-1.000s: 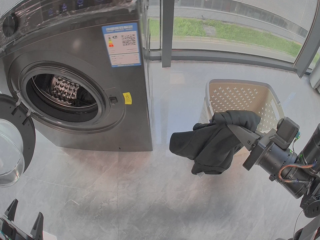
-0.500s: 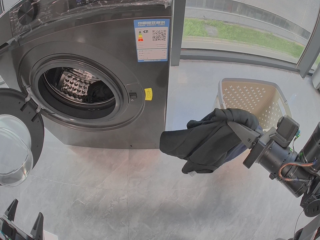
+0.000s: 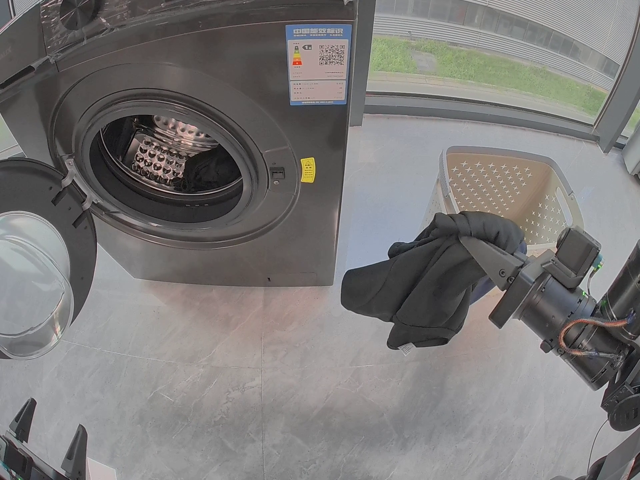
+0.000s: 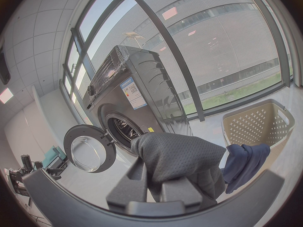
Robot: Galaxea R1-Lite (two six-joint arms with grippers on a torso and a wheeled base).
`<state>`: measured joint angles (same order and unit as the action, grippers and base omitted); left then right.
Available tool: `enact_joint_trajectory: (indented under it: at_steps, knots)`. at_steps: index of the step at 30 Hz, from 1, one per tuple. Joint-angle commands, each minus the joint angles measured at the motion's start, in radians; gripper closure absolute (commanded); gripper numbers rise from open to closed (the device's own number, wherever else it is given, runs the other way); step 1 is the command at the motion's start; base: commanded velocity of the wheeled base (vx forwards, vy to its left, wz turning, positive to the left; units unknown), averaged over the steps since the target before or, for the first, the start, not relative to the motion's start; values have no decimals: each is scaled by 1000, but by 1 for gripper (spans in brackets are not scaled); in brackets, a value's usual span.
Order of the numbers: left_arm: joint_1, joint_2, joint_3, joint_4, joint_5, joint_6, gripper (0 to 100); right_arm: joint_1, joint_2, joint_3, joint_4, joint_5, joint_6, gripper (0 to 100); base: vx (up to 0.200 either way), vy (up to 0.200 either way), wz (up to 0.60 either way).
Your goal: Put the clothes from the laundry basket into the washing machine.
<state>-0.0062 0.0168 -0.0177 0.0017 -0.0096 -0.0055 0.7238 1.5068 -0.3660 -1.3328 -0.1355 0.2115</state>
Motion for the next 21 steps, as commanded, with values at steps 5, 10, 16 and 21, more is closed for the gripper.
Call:
enact_joint_trajectory:
  at_steps: [5, 10, 16, 21]
  knots:
    - [0, -5, 16, 0, 0, 1, 0, -11, -4, -4, 1, -1, 0, 100, 0, 200, 0]
    - [0, -3, 16, 0, 0, -1, 0, -11, -11, -4, 4, -1, 0, 100, 0, 200, 0]
    - [0, -5, 16, 0, 0, -1, 0, -32, -14, -18, 0, -1, 0, 100, 0, 200, 0]
    - [0, -5, 16, 0, 0, -1, 0, -32, -14, -14, 0, -1, 0, 100, 0, 200, 0]
